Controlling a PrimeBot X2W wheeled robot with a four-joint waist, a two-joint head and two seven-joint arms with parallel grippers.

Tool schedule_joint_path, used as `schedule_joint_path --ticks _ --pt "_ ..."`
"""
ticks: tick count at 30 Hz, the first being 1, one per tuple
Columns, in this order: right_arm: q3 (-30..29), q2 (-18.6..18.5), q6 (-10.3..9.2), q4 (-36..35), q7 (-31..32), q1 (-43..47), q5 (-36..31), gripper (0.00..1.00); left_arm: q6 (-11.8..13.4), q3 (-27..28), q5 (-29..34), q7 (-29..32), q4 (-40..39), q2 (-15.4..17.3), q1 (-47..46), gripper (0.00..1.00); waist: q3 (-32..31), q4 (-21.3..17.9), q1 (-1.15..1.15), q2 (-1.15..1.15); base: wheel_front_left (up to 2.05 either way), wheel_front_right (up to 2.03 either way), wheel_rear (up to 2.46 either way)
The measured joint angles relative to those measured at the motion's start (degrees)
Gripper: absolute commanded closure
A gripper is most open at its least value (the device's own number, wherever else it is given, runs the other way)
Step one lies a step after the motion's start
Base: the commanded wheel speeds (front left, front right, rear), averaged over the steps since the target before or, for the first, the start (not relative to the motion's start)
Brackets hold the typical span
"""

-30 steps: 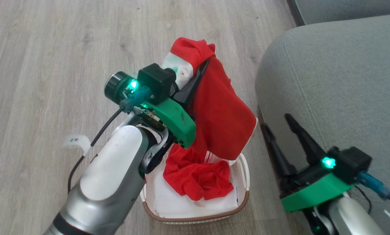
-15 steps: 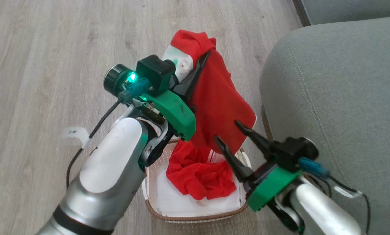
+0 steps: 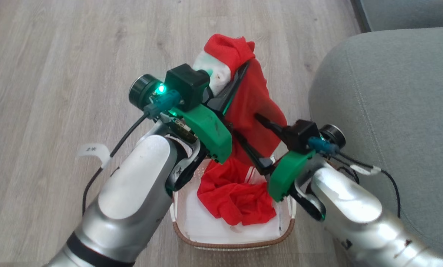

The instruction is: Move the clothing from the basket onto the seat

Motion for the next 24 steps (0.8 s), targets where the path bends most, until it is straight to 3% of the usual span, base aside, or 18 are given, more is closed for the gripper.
schedule_joint_path --ticks 7,13,15,18,24 --pt "2.9 1.0 0.00 6.9 -0.5 -5.6 4.0 0.00 0.0 -0.6 -0.3 0.0 -0.1 -0.4 -1.1 1.00 0.6 1.4 0.00 0.00 0.00 0.00 0.00" --pt "2.4 2.0 0.01 7.6 -0.5 -8.7 5.4 0.00 0.0 -1.6 -0.9 0.0 -0.1 -0.7 -1.1 1.00 1.0 2.0 0.00 0.00 0.00 0.00 0.00" --pt "2.1 2.2 0.00 7.6 -0.5 -8.8 5.4 0.26 0.0 -1.7 -0.9 0.0 -0.1 -0.7 -1.1 1.00 1.0 2.1 0.00 0.00 0.00 0.00 0.00" --pt "1.0 2.2 0.00 7.6 -0.5 -8.8 5.4 1.00 0.0 -1.8 -0.9 0.0 -0.1 -0.7 -1.1 1.00 1.0 2.1 0.00 0.00 0.00 0.00 0.00" --pt "-0.3 2.1 0.01 6.6 -0.5 -8.7 4.8 1.00 0.1 -1.8 -1.1 0.0 0.0 -0.7 -1.1 1.00 0.9 1.6 0.00 0.00 0.00 0.00 0.00"
